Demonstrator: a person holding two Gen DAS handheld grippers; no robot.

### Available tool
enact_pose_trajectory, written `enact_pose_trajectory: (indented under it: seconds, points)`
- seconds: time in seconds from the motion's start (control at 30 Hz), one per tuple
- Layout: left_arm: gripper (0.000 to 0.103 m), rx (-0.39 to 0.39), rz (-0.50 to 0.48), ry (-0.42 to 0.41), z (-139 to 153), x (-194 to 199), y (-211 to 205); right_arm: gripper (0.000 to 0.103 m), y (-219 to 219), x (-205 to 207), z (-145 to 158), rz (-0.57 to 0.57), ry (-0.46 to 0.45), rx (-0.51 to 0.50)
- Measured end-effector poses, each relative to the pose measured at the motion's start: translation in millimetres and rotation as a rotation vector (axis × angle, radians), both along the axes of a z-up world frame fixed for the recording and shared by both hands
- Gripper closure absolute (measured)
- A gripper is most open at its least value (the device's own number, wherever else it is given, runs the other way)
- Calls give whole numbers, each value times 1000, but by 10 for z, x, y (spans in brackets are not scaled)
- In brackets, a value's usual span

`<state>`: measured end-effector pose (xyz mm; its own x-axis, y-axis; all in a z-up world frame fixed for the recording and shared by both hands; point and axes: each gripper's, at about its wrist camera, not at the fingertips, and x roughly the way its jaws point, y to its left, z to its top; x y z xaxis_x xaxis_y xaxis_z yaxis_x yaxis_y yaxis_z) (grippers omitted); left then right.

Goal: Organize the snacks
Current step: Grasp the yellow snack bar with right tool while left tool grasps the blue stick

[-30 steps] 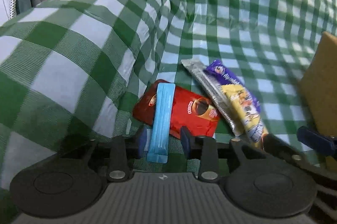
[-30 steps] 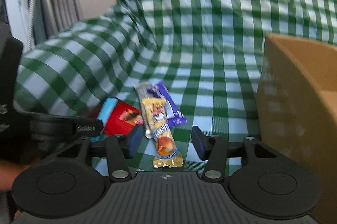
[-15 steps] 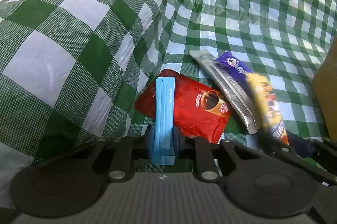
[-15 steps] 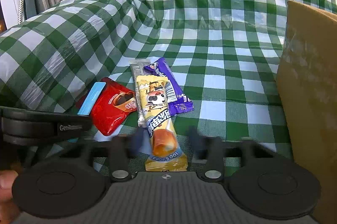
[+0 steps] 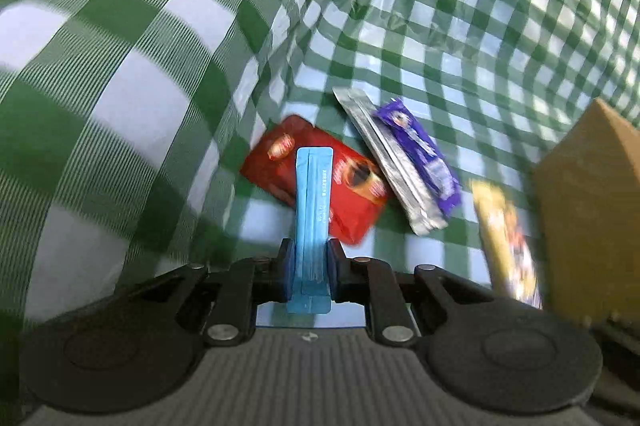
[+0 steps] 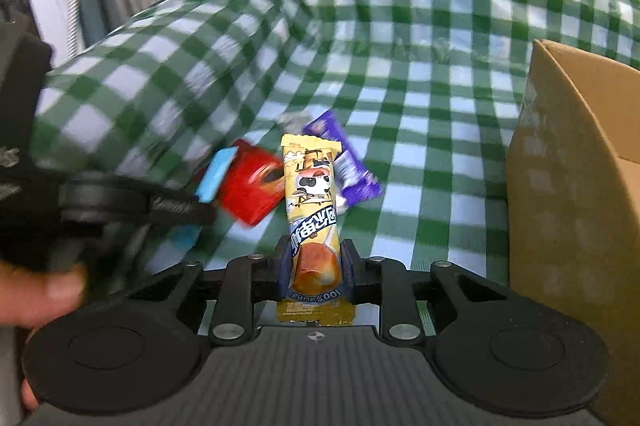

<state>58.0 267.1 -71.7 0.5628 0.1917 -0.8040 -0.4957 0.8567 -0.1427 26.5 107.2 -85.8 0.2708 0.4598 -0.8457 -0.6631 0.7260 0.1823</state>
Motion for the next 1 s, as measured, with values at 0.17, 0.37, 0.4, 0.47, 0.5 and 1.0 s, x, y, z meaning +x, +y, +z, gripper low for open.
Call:
enact_pose_trajectory:
  seconds: [0.17,0.37,0.4,0.47,0.5,1.0]
  points:
    - [85,-180,-57,65,-107,-144,-6,76,-284,-368,136,43,72,-48]
    - [83,-145,-122,140,-165,-156,-147,75,-528,-556,-134,-17,149,-102]
    - [83,-129,-120,140,-153,-149,-156,74,-525,-557,-173,-4,159,-104]
    - [82,-113,-117,145,-170,-104,-166,73,-518,-557,-198,30,141,-107]
    - [82,-110,-119,152,-183,-92,-169,72,-517,-556,-206,40,129,-116]
    - [75,-43,-153,177,-237,59,-265,67,-411,-490,-257,54,139,-99]
